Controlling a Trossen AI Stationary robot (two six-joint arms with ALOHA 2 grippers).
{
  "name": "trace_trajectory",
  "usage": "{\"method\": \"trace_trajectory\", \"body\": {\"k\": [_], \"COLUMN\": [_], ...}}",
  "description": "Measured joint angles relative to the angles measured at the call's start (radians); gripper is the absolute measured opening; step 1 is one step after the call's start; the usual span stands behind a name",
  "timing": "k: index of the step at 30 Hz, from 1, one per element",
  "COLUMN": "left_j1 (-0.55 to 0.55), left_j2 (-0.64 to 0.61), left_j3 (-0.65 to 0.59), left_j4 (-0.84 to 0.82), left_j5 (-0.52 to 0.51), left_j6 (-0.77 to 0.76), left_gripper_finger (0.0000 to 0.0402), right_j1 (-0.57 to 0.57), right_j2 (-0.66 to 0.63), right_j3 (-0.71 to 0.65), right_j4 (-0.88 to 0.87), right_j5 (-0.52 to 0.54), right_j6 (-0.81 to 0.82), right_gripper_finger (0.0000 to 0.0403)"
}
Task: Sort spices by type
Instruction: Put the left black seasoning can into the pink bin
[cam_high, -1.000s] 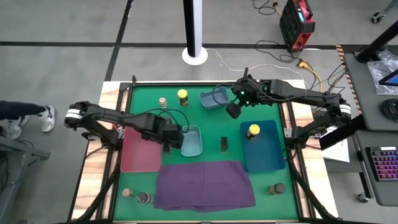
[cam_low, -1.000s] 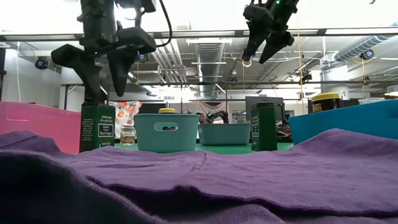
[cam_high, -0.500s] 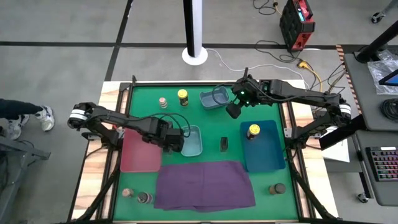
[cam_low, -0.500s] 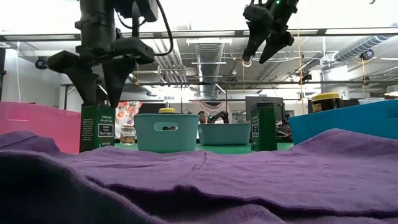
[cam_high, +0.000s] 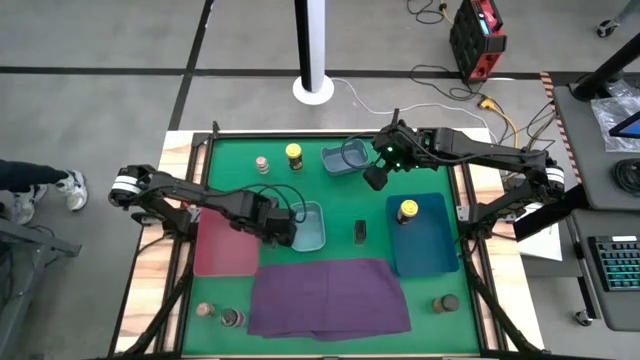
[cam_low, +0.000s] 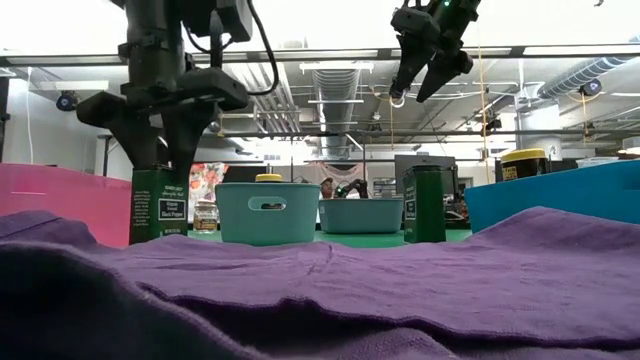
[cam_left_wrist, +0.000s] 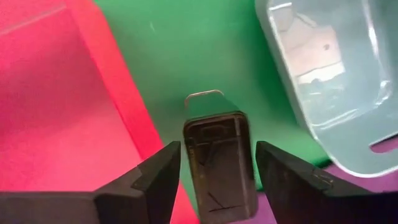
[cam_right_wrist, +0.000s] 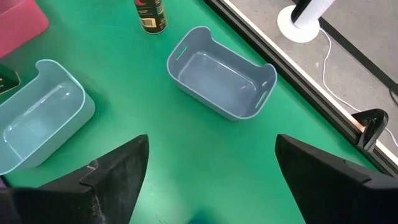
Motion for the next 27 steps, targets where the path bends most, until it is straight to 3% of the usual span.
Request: {"method": "trace_trajectory", "body": {"k": [21,27], "left_j1": [-0.007,-0.008], "left_j2": [0.078,0.074], "left_j3": [0.006,0.008], "left_j4": [0.042,0.043], "left_j5": [0.015,0.029], "left_j6": [0.039,0.039], "left_gripper_finger": [0.0187,0.0124], "right_j1": [0.000,0.000], "right_j2": [0.000,0.000], "right_j3": [0.000,0.000], "right_j4": [0.003,0.003], "right_j5": [0.001,0.000], "right_j6": [0.000,-0.002], "right_gripper_finger": [0.0338,0.0332]}}
